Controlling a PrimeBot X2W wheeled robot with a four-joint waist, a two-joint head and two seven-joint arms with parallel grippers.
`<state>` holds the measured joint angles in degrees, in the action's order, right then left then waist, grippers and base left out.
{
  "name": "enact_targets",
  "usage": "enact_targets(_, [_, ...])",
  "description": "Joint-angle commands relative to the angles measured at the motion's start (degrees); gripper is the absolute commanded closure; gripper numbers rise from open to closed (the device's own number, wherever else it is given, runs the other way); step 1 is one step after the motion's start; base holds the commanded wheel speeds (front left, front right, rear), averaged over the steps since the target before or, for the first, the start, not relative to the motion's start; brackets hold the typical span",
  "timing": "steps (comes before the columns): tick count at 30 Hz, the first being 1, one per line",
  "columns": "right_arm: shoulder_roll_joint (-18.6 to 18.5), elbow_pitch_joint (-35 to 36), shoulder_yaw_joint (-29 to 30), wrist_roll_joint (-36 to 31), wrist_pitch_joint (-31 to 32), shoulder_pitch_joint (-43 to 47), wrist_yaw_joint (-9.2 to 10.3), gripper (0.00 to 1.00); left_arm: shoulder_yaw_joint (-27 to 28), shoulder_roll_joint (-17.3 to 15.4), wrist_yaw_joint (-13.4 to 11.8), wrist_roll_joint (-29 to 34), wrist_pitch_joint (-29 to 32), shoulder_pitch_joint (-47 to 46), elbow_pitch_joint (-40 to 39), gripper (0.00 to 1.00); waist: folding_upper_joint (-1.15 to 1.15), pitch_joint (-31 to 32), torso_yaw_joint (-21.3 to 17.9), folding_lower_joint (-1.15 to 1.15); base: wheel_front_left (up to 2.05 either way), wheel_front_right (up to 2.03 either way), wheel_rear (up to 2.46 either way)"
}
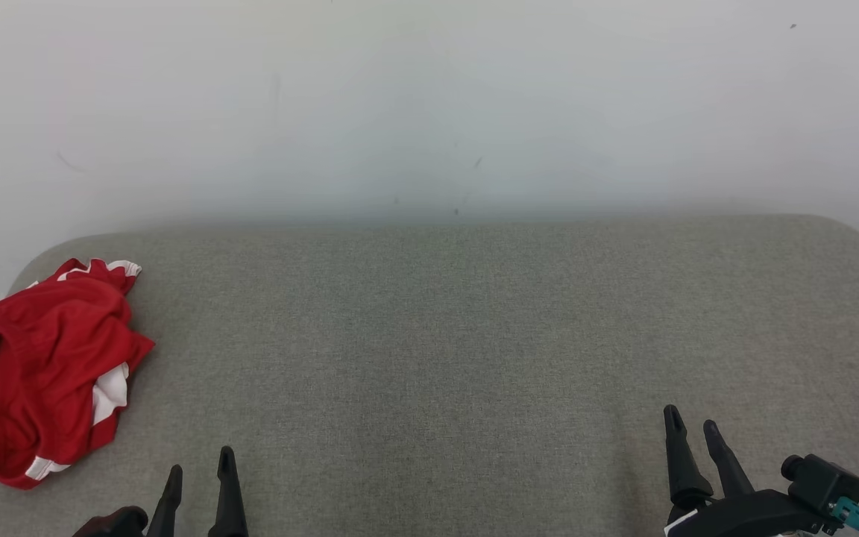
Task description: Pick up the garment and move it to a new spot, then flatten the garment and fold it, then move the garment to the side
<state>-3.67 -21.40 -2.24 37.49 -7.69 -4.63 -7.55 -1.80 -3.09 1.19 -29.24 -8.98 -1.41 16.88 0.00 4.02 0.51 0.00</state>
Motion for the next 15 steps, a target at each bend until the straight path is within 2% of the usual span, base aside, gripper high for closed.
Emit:
enact_targets(1, [-0.21, 0.43, -0.10, -2.02, -0.54, -0.52, 0.07, 0.00, -0.12, -0.50, -0.22, 2.23, -0.53, -0.18, -0.28, 0.00, 0.00, 0.07, 0.05, 0.00, 0.00, 0.00, 0.00])
enact_targets(15, [-0.06, 1.66, -0.16, -10.97, -0.70, 0.94, 0.08, 0.00, -1.51, -1.56, 0.35, 11.21, -2.37, 0.07, -0.60, 0.00, 0.00, 0.37, 0.16, 0.00, 0.00, 0.00, 0.00])
